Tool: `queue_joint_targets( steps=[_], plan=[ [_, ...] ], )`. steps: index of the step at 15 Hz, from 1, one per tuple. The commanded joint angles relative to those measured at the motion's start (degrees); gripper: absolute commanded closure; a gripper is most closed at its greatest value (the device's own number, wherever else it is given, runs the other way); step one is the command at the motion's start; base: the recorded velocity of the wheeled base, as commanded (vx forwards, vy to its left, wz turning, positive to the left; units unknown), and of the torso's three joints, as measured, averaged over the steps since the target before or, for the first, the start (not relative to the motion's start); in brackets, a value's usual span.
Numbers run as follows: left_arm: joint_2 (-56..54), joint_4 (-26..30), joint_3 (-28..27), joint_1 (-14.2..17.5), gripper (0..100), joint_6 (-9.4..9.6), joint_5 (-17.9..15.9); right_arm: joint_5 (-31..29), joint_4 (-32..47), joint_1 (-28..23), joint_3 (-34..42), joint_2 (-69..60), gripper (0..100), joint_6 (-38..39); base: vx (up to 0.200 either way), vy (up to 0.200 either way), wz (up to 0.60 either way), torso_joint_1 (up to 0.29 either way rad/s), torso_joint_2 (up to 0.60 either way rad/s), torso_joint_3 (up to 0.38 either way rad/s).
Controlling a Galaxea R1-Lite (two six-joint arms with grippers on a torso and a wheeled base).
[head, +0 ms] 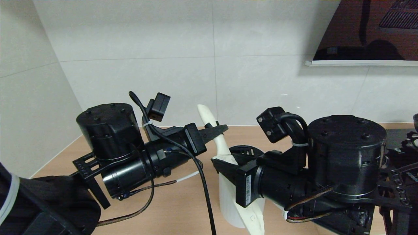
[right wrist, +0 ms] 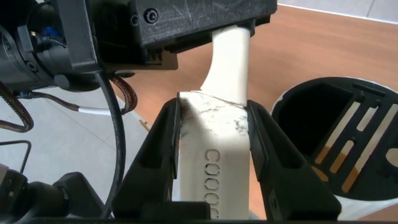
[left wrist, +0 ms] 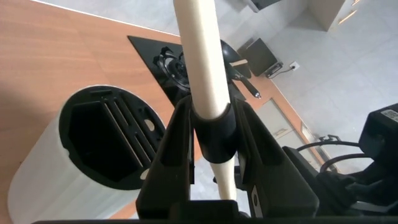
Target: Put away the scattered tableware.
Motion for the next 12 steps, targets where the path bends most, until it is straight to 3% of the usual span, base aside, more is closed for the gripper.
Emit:
queue_joint_targets(
  steps=[1,7,9,10,12],
  plan=[
    [-0.1,0.0,-0.2,0.0,100,-0.07,0.1,-0.1,0.1,0.0,0.0,0.1,0,0.0,0.0,0.0,0.0,0.0,0.0,0.0],
    [-0.3,0.4,-0.5,-0.1,100,-0.07,0.1,-0.1,0.1,-0.3,0.1,-1.3,0,0.0,0.0,0.0,0.0,0.0,0.0,0.0],
    [-1.3,0.7,-1.2,0.0,100,0.02,0.8,0.0,0.3,-2.7,0.1,-3.5,0,-0.1,0.0,0.0,0.0,0.0,0.0,0.0],
    [-2.4,2.0,-1.9,0.0,100,0.02,1.5,0.0,0.7,-4.1,0.1,-4.3,0,-0.2,0.0,0.0,0.0,0.0,0.0,0.0],
    [-6.6,11.3,-7.4,0.1,100,0.11,7.7,0.5,0.9,-10.2,-0.8,-7.6,0,-1.1,0.0,0.0,0.0,0.0,0.0,0.0]
  ],
)
